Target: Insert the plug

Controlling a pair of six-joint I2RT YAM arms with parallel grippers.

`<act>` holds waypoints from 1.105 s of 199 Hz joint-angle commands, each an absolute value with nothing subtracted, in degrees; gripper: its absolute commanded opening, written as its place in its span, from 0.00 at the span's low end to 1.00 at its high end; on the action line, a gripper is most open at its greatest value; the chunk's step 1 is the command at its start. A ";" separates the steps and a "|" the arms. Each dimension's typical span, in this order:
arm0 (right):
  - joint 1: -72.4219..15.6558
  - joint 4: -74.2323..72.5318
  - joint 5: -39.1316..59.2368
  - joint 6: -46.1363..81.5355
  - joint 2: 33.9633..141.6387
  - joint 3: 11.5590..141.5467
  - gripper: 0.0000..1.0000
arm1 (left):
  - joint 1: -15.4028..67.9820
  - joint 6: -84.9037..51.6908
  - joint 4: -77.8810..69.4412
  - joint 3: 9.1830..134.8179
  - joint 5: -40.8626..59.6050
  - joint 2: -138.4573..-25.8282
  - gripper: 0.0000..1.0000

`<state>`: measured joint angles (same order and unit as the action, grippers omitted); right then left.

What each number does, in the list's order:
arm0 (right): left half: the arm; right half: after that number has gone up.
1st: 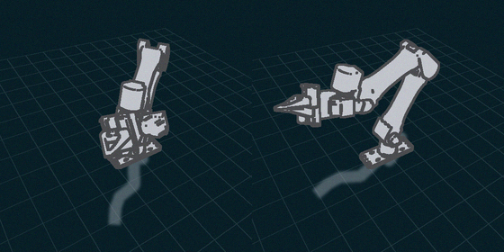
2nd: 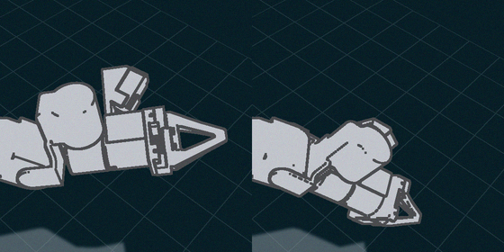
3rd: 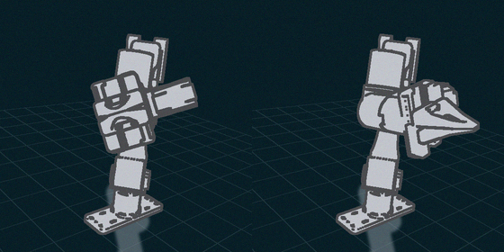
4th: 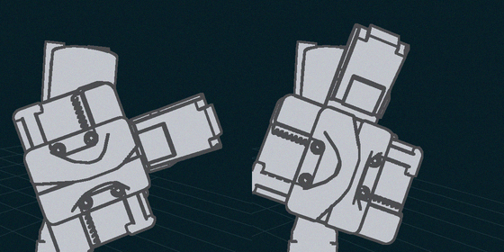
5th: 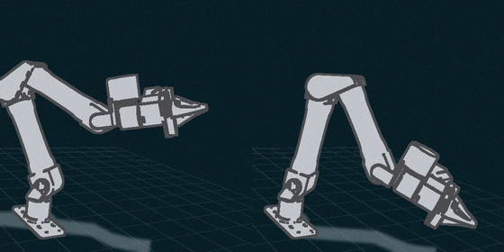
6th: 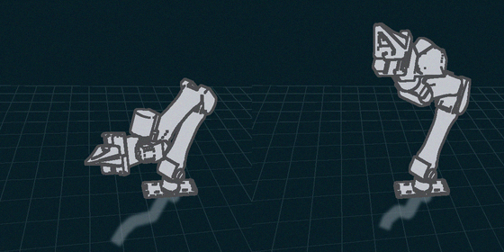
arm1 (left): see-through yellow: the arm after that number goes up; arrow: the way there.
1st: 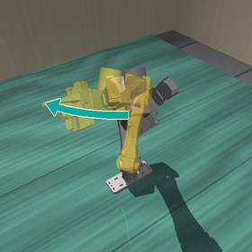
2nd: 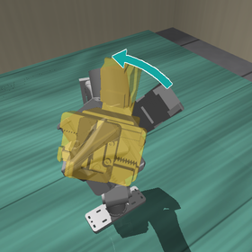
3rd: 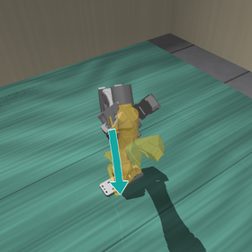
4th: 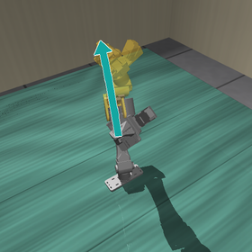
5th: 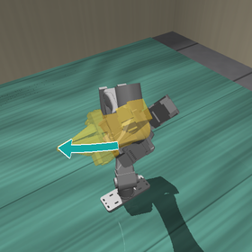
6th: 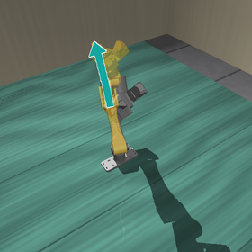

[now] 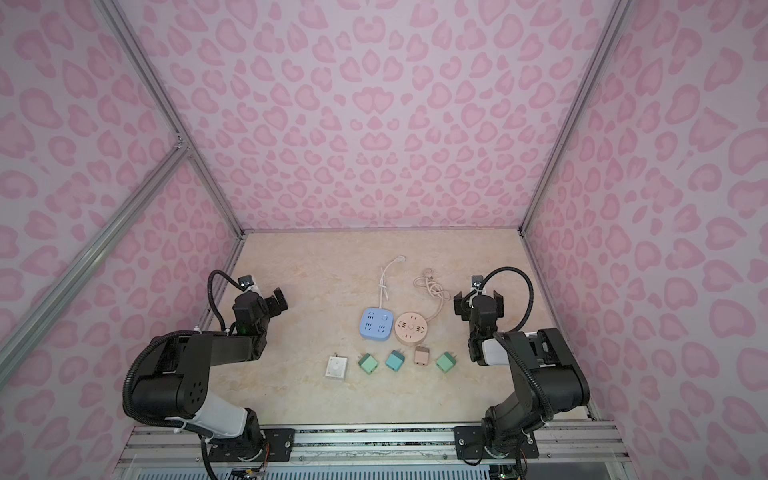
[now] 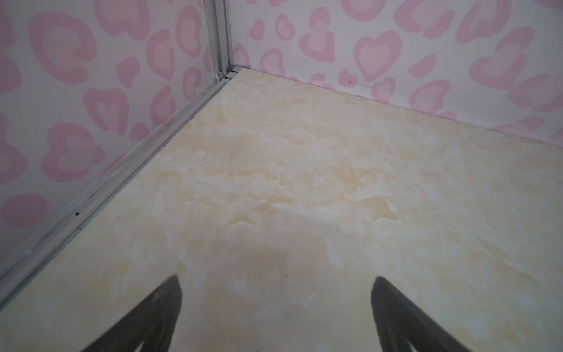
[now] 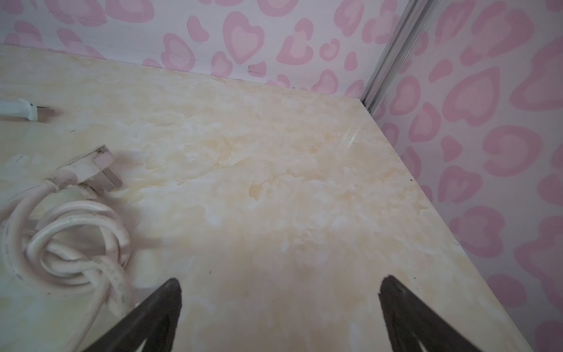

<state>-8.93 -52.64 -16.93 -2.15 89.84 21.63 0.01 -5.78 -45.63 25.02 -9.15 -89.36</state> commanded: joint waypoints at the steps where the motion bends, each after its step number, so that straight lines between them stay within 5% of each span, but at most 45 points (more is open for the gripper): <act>1: -8.80 -53.55 -16.88 -1.67 90.02 21.73 1.00 | 0.00 -5.40 -46.06 25.05 -9.22 -89.11 0.98; 220: -8.30 -53.08 -15.73 -1.32 89.96 21.89 1.00 | -0.15 -5.36 -45.92 25.11 -9.01 -89.11 0.98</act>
